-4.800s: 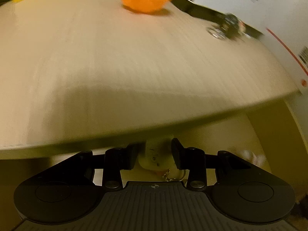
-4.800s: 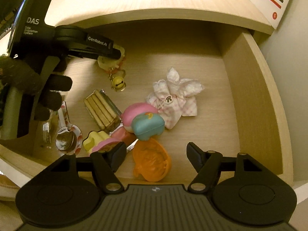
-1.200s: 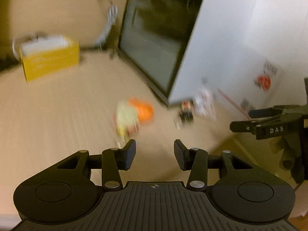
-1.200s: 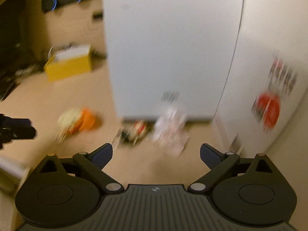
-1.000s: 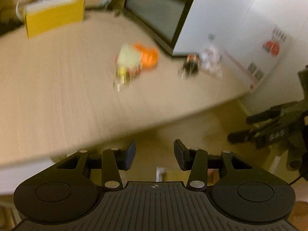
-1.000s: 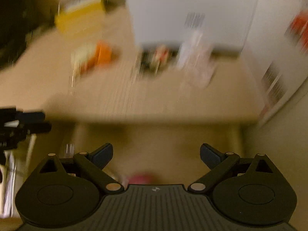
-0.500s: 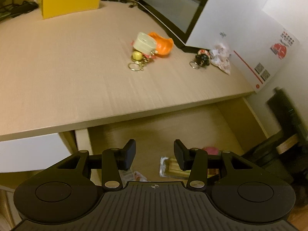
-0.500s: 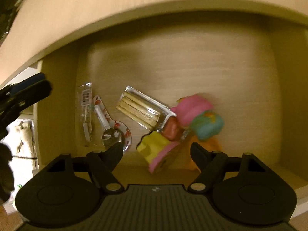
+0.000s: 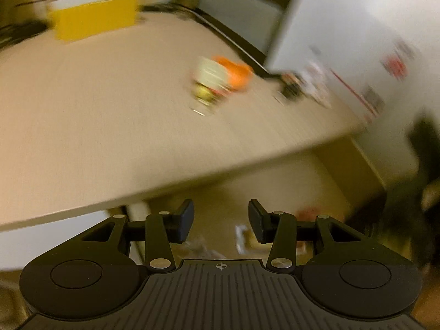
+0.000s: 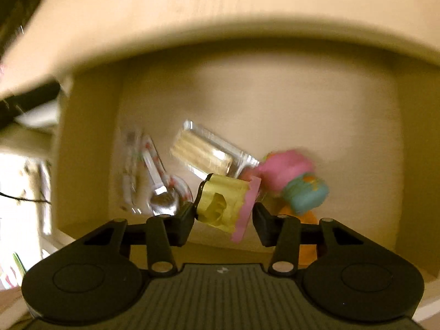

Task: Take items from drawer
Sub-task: 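Lift the yellow cup toy with the right tool while the left tool reaches toward the biscuit tray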

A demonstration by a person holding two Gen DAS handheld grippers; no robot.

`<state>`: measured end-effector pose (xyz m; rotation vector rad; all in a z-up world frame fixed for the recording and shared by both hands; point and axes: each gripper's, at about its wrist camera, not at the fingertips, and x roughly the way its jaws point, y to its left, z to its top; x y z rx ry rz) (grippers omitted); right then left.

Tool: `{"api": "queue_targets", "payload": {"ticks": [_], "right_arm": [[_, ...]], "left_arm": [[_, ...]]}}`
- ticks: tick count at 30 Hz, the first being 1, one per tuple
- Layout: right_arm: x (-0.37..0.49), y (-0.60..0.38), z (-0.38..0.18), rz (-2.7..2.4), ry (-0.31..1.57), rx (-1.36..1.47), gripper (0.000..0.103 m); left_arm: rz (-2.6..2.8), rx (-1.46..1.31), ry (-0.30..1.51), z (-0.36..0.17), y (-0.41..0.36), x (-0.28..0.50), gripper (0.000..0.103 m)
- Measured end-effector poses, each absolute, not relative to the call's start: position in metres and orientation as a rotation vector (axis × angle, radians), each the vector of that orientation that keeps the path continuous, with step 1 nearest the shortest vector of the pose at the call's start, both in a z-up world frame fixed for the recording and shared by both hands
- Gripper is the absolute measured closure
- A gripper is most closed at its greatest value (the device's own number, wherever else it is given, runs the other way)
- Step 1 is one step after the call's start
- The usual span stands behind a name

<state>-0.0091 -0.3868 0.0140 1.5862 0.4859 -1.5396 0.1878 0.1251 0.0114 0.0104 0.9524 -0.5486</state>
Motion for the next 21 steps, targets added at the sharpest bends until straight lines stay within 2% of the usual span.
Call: {"api": "queue_targets", "payload": {"ticks": [7, 15, 18, 21], "right_arm": [[-0.05, -0.344, 0.058, -1.792, 0.335, 1.494, 0.057], [-0.06, -0.317, 0.048, -1.859, 0.257, 1.512, 0.057], [-0.055, -0.31, 0.042, -1.847, 0.237, 1.531, 0.057], [-0.053, -0.304, 0.041, -1.846, 0.229, 1.533, 0.057]], "left_arm": [[-0.867, 0.366, 0.946, -0.017, 0.053, 0.169, 0.055], [-1.015, 0.826, 0.862, -0.066, -0.006, 0.163, 0.056], [-1.012, 0.861, 0.866, -0.074, -0.011, 0.166, 0.054], [-0.927, 0.728, 0.941, -0.077, -0.009, 0.183, 0.054]]}}
